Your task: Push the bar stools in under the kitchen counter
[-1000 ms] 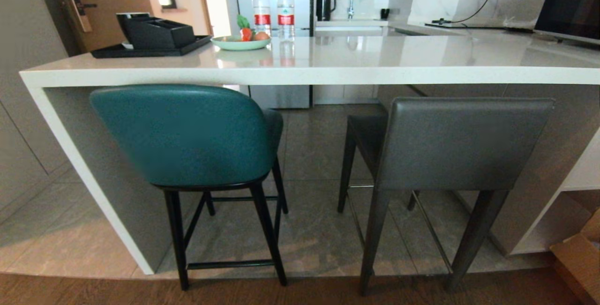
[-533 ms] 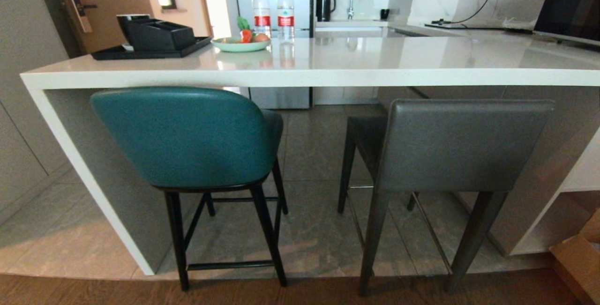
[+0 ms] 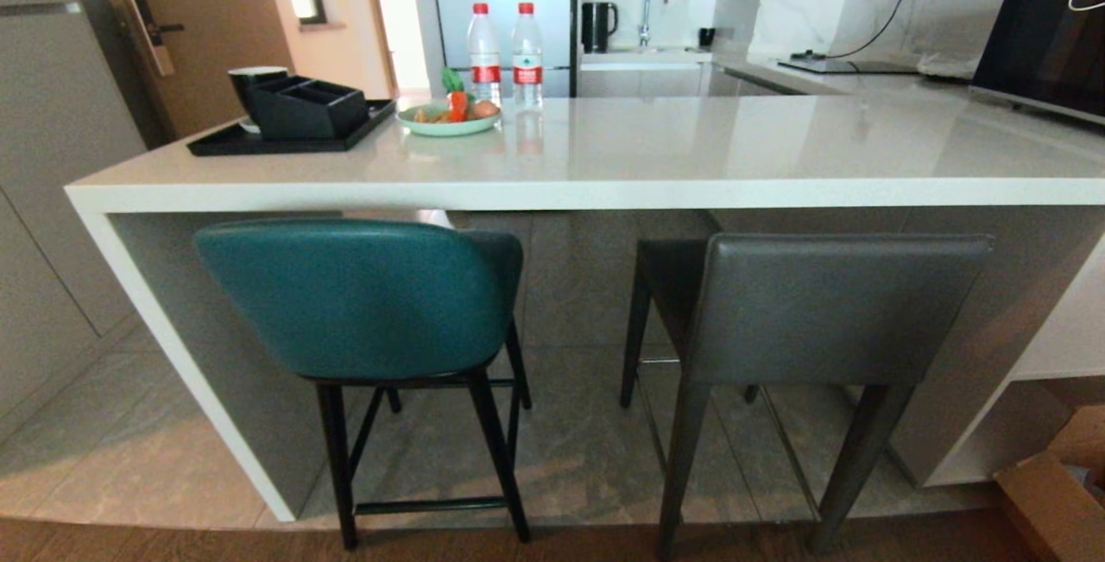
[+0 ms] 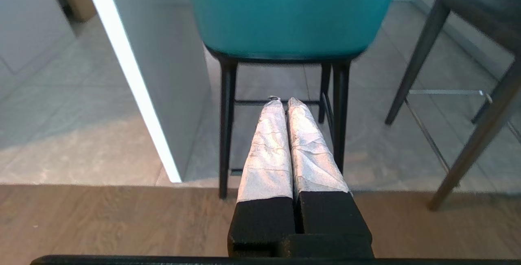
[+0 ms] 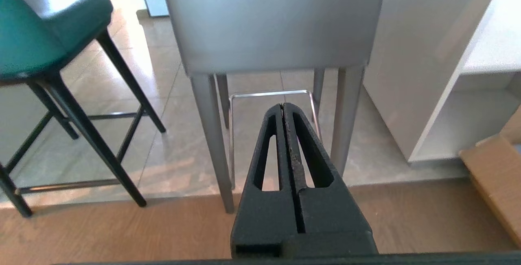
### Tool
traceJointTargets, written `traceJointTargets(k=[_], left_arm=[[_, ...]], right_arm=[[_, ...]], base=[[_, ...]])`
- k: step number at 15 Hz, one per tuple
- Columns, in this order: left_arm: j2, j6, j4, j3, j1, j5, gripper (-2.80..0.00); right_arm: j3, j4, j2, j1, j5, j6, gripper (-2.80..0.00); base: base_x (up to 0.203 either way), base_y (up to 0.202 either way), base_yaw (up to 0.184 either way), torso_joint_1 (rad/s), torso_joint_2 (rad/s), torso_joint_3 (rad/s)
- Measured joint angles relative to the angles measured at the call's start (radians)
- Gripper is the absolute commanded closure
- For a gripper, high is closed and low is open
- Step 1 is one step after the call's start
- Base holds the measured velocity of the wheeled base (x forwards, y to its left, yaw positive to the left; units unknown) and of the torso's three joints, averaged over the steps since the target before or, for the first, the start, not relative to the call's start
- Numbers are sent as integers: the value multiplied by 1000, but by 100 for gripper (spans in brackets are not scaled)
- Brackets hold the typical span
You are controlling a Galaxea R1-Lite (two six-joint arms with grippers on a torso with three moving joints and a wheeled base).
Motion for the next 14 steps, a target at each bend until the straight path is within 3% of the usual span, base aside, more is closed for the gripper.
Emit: traceJointTargets(k=[4,14], left_arm=[[0,0,0,0,0,0,0],[0,0,2,-2,-1,0,0]], right_arm=[[0,0,0,-1,0,-1,0],[0,-2,0,0,0,0,0]], base=[[0,0,0,136,-335,-200],[0,0,0,7,-13,-8]])
